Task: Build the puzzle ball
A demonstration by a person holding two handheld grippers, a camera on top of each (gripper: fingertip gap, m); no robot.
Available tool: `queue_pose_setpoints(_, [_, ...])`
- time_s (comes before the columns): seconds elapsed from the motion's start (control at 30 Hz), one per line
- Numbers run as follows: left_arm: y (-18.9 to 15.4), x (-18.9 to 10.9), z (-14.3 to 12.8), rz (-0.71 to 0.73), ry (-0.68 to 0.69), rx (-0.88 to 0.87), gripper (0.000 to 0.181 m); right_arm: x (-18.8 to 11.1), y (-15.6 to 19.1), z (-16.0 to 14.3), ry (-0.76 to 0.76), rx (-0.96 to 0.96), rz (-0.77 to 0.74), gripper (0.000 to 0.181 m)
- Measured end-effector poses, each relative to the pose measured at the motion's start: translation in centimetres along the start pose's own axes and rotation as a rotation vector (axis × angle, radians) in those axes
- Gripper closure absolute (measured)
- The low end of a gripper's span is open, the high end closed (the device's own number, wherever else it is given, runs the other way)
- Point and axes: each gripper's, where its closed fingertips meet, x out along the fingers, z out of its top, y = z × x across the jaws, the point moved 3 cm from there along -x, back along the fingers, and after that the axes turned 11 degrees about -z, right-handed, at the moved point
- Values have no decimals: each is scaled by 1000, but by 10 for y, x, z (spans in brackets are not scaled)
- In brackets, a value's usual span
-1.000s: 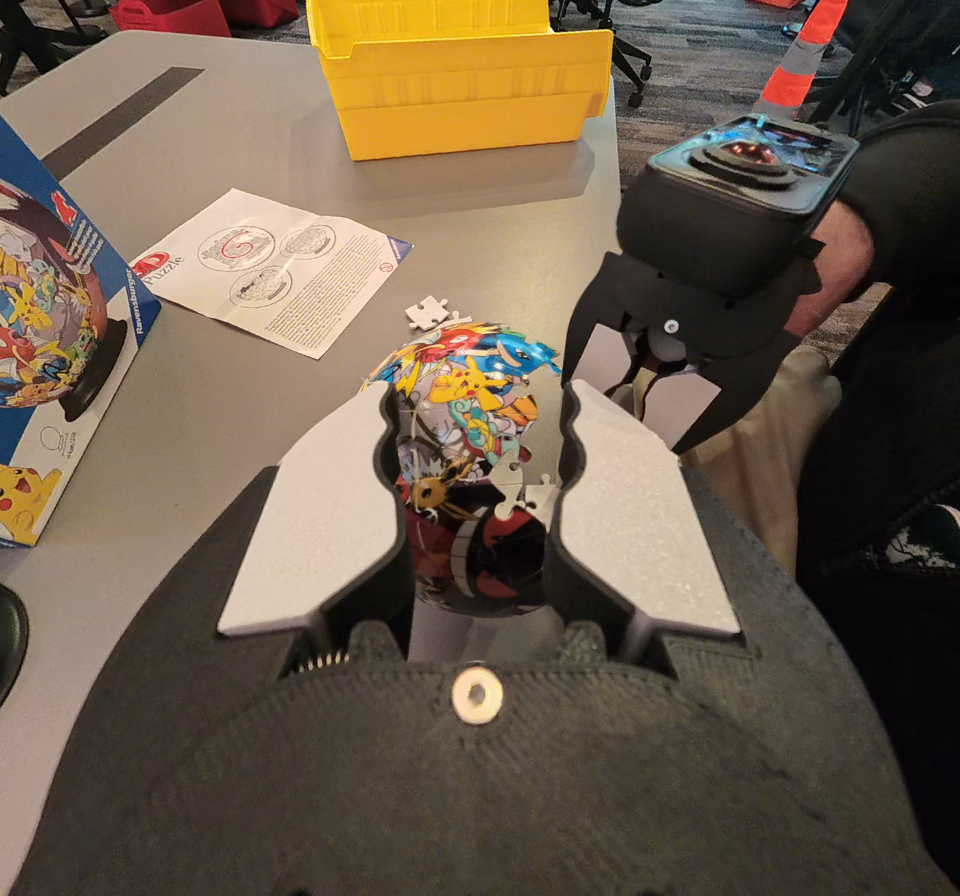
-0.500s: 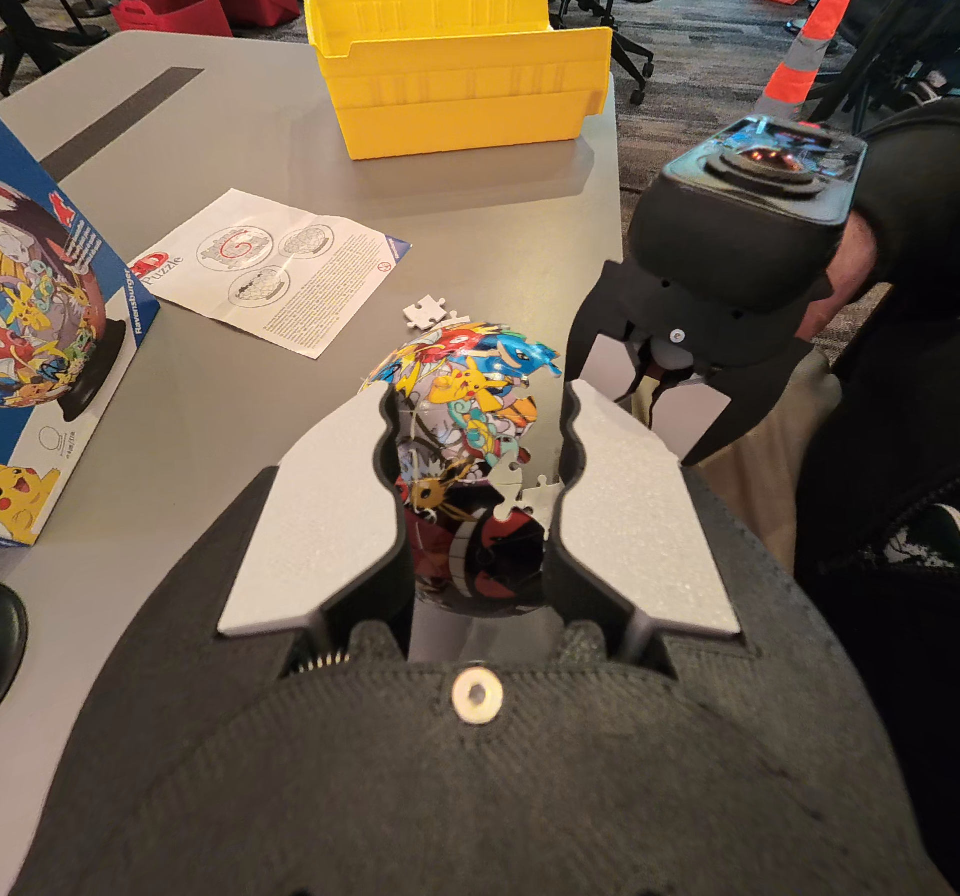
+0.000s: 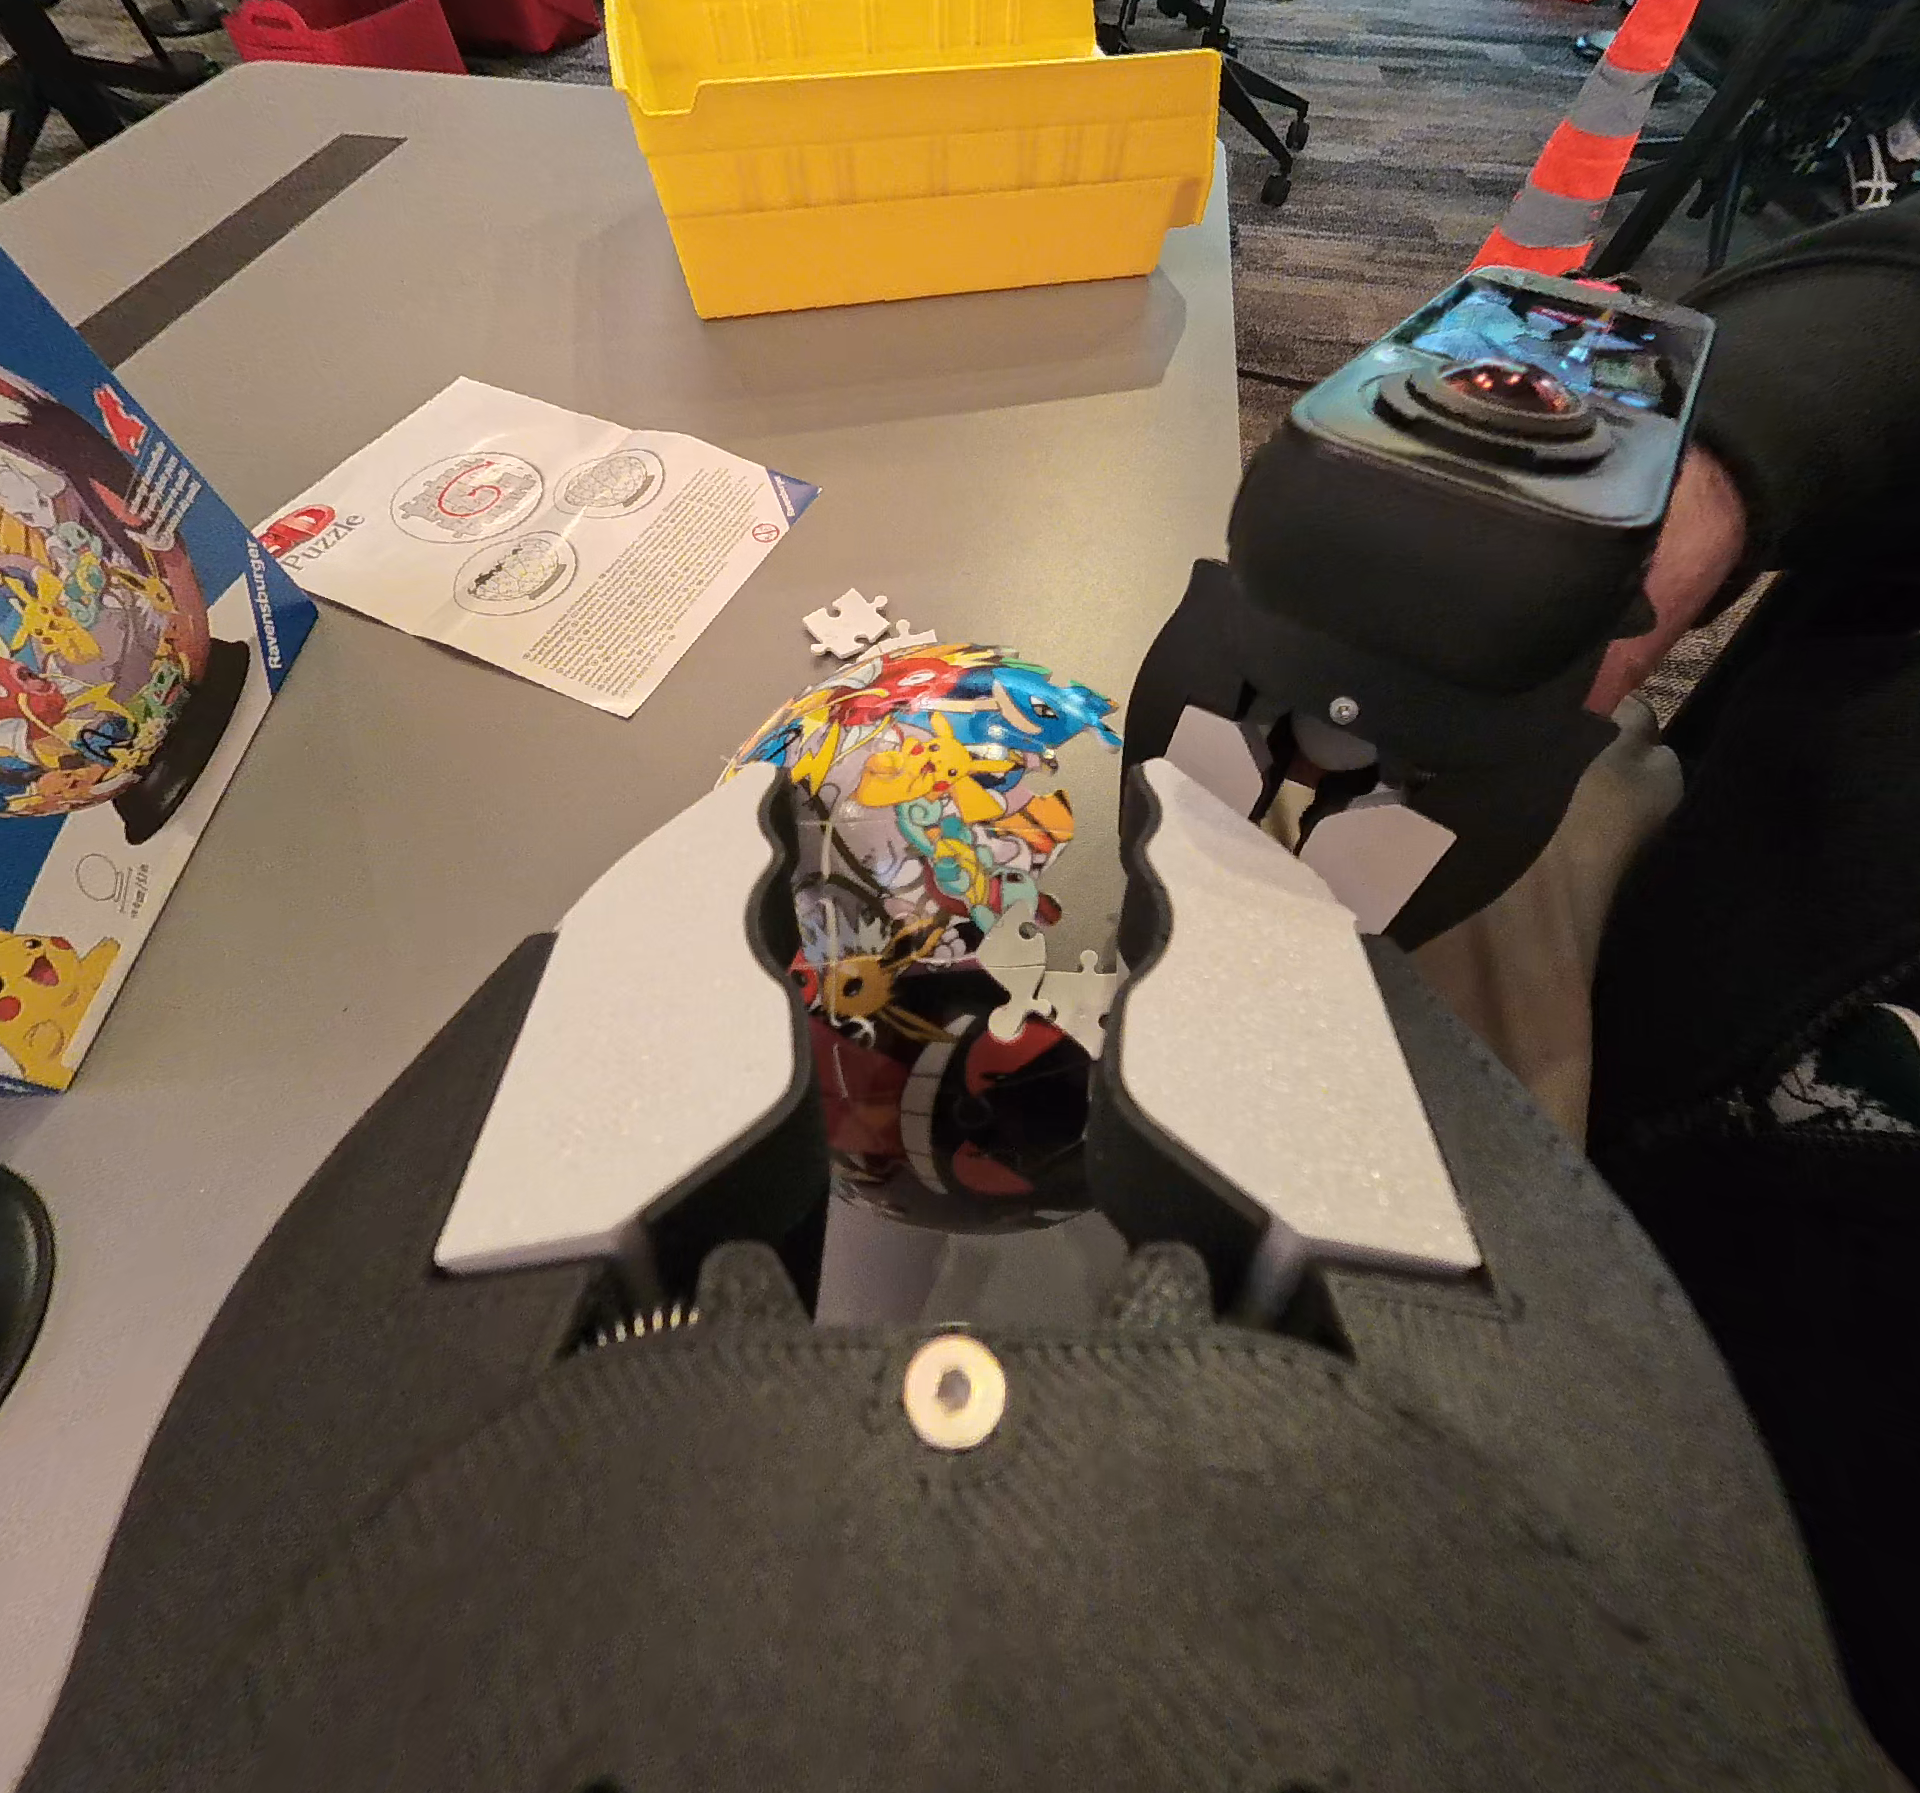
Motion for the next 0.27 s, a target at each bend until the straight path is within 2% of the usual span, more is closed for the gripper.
queue_pose_setpoints(0.27, [-1, 0, 0, 1, -2, -1, 122, -4, -9, 8, -50, 26, -36, 173])
